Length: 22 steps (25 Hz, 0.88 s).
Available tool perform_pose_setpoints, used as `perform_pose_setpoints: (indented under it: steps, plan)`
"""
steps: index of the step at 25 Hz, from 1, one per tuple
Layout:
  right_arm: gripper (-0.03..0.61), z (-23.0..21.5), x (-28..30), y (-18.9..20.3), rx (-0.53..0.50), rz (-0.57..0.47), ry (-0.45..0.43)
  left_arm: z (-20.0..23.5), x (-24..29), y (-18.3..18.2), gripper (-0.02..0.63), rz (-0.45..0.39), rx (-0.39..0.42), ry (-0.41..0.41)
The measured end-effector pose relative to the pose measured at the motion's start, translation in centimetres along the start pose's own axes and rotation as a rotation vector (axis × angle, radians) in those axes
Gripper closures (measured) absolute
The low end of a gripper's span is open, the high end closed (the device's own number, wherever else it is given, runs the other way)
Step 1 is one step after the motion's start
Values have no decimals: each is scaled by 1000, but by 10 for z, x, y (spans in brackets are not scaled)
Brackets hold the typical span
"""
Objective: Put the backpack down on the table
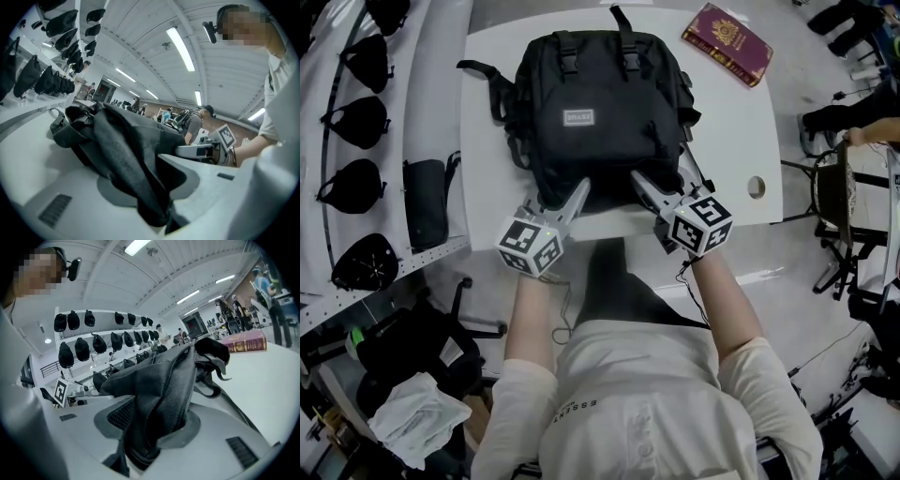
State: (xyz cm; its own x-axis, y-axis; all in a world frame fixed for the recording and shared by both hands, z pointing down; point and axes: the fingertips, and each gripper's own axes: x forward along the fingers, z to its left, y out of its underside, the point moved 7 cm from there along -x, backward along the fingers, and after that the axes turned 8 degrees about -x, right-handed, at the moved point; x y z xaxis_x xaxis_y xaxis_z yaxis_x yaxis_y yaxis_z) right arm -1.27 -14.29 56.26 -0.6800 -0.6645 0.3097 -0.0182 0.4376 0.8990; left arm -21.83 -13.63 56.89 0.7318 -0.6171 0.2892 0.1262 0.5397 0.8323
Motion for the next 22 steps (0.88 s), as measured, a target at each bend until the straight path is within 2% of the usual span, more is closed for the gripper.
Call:
perform_pose_setpoints:
  steps: [6, 9, 11, 14, 16, 19, 22]
  plan:
    - [406, 5, -5, 8, -42, -10, 21, -2, -4, 10, 500, -49, 73, 34]
    - [383, 6, -7, 9, -78, 1, 61, -3, -5, 9, 499, -73, 85, 35]
    - [350, 6, -10, 10, -113, 20, 105, -2, -7, 10, 470, -86, 70, -13]
    - [336, 7, -19, 13, -131, 34, 139, -2, -15, 15, 362, -92, 52, -141]
    - [336, 7, -25, 14, -124, 33, 144, -1, -23, 18, 314, -95, 48, -202]
    - [336, 8, -38, 12, -130, 32, 185, -5, -36, 19, 302, -111, 41, -235]
    - [336, 10, -54, 7, -151, 18, 246, -13, -49, 18, 302, -101, 71, -243]
